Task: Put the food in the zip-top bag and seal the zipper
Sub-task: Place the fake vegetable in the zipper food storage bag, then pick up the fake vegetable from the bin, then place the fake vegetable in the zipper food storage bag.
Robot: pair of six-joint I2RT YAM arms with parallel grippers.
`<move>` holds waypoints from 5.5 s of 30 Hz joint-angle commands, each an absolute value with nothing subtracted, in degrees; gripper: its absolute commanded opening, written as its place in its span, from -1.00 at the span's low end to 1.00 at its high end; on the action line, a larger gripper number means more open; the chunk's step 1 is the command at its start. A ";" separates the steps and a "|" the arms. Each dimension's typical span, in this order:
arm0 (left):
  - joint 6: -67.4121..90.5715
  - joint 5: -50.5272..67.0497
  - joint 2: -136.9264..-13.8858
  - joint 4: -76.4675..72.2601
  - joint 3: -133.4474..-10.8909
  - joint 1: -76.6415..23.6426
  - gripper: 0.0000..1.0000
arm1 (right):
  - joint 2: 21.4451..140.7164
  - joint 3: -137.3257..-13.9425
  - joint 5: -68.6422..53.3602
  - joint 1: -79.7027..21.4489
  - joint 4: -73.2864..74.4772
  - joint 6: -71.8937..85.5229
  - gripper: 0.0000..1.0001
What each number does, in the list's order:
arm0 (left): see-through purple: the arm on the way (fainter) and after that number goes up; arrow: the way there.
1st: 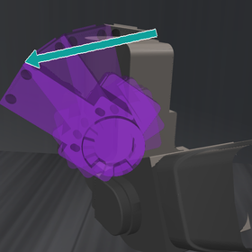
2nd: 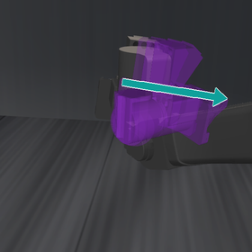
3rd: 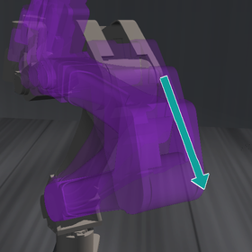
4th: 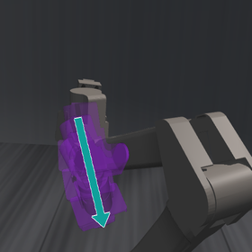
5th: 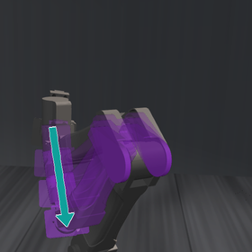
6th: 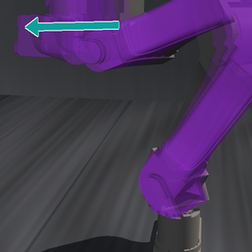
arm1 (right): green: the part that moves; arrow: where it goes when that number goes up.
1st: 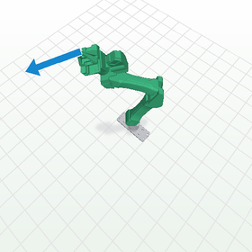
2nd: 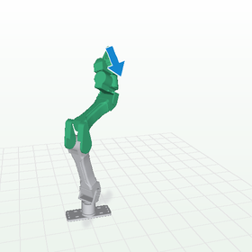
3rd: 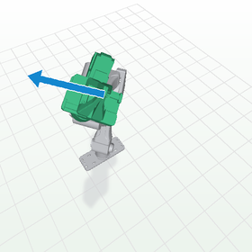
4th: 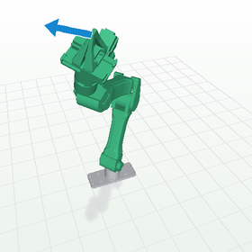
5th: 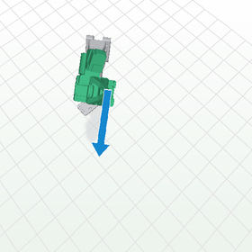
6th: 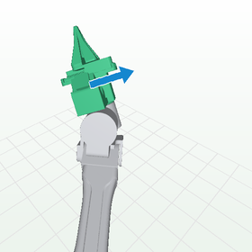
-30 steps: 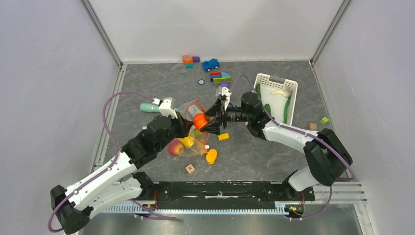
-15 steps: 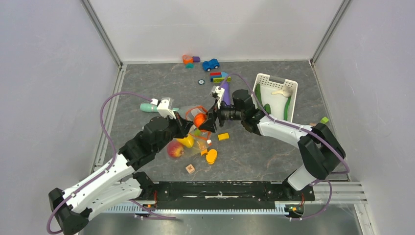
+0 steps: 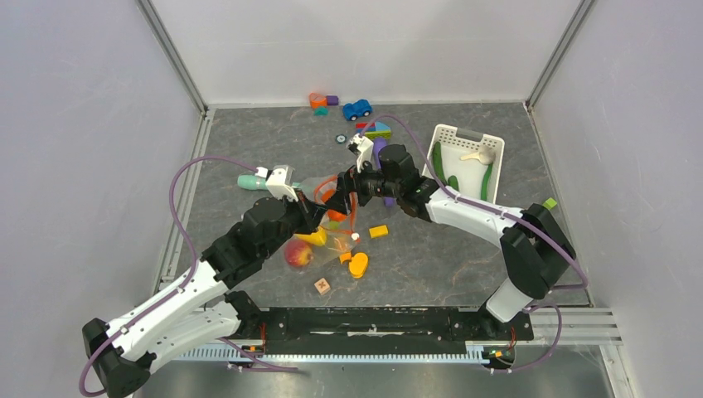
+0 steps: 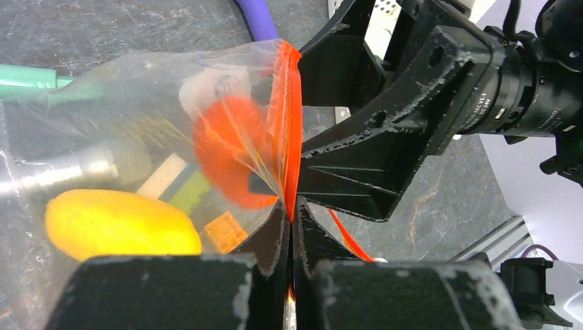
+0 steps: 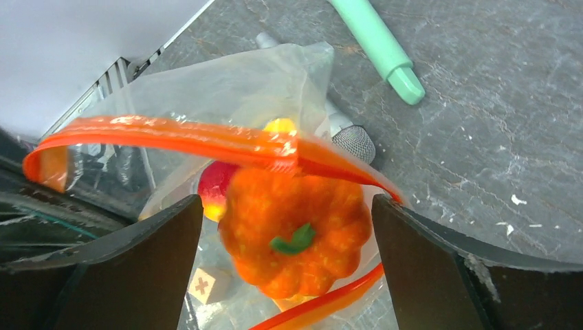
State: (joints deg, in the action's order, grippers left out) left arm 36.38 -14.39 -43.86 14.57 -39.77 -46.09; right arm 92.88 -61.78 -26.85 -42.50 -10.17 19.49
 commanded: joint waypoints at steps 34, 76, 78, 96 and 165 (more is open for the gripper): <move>36.48 -16.89 -41.84 12.66 -39.52 -46.23 -0.96 | 72.12 -51.64 17.63 -23.15 6.33 12.63 0.97; 36.30 -16.70 -42.56 12.57 -39.64 -46.23 -0.96 | 100.04 -58.01 9.06 -6.32 10.66 10.83 -0.24; 36.39 -16.73 -42.61 12.52 -39.66 -46.23 -0.96 | 99.46 -57.46 8.80 -6.11 9.97 11.07 -0.45; 36.39 -15.71 -42.69 12.05 -39.55 -46.23 -0.96 | 66.45 -38.59 -21.71 -6.09 -27.08 14.85 -0.81; 36.61 -17.10 -39.21 12.85 -39.17 -46.23 -0.96 | 85.73 -48.90 7.36 -56.61 -35.36 22.86 0.57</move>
State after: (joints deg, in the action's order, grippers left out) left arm 36.40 -16.38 -40.32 14.57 -39.00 -46.09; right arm 88.75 -45.60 5.30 -56.42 -38.28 26.96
